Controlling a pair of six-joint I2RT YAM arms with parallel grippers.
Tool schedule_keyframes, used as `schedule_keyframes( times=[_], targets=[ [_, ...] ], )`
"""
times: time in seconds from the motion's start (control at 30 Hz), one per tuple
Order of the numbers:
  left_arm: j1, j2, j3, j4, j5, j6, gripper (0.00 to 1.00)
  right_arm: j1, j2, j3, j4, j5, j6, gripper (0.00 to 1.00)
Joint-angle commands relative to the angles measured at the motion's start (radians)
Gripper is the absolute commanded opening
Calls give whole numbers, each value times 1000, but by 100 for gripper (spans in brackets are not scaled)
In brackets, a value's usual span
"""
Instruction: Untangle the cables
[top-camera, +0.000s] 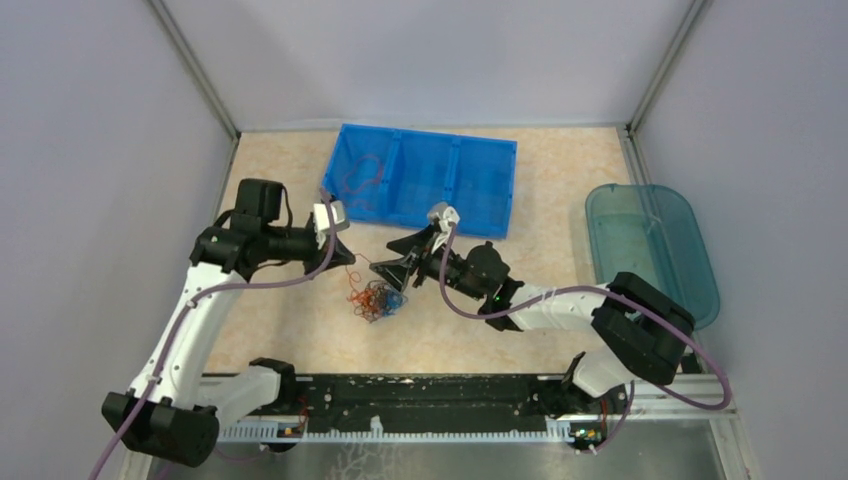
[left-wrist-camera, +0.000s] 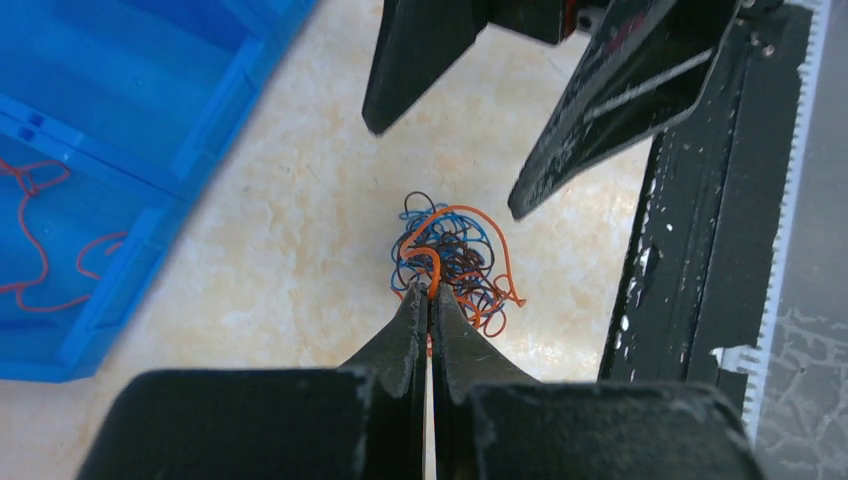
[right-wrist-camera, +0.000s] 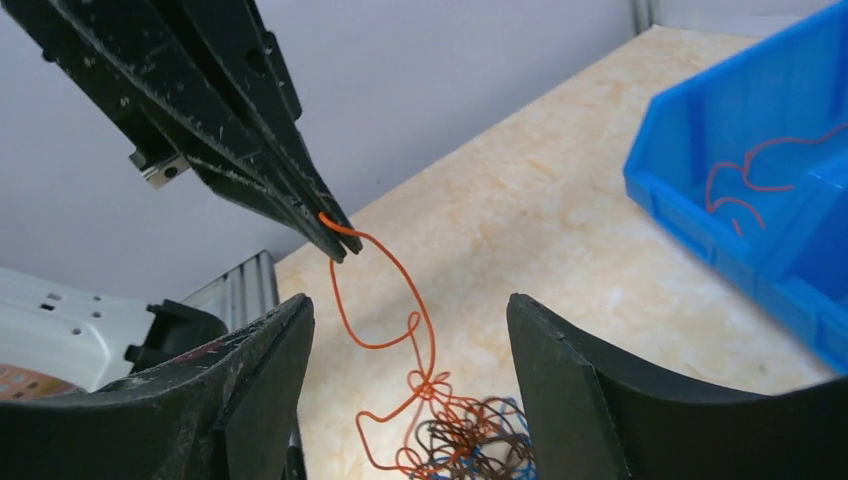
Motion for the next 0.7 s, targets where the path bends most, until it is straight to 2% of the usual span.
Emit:
schedule_keyframes(
  times=[0.0, 0.33, 0.67],
  targets=[
    [-19, -20, 93, -31, 71, -77, 0, -2, -4, 67, 64, -110, -5, 72],
    [-41, -27, 211, -28, 112, -163, 0, 19, 61, 97, 170, -188, 40, 75],
    [-54, -13, 314, 29, 160, -273, 0, 57, 153, 160, 242, -229, 76, 75]
  ],
)
